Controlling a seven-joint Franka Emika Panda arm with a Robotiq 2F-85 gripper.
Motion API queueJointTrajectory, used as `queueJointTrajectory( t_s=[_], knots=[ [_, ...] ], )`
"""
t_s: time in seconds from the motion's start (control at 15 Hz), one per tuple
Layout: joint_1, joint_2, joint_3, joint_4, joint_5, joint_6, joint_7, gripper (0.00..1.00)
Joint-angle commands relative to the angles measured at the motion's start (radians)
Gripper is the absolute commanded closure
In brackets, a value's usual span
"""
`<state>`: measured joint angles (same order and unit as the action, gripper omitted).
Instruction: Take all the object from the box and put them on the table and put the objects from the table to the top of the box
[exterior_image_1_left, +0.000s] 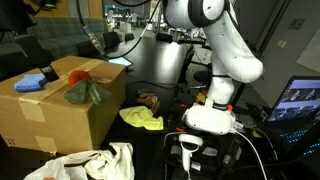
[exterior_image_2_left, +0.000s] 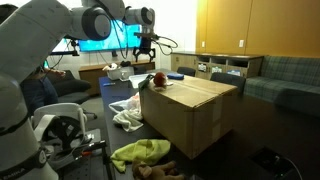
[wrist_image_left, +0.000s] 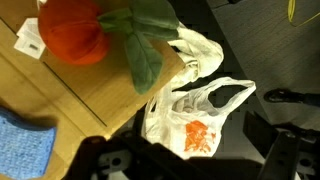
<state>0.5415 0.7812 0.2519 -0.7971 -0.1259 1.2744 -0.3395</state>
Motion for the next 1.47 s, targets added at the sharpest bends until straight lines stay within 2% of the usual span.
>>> queueJointTrajectory(
  t_s=[0.0, 0.27, 0.73, 0.93, 1.4],
  knots=[
    [-0.072, -0.057, 0.013, -0.057, 0.075, -0.022, 0.016, 0.0],
    [-0.143, -0.133, 0.011, -0.174, 0.145, -0.004, 0.041, 0.0],
    [-0.259, -0.353, -0.008, -0.51, 0.306, 0.074, 0.16, 0.0],
    [-0.291, -0.439, -0.021, -0.652, 0.374, 0.172, 0.207, 0.0],
    [-0.315, -0.61, -0.03, -1.002, 0.469, 0.479, 0.32, 0.0]
  ],
)
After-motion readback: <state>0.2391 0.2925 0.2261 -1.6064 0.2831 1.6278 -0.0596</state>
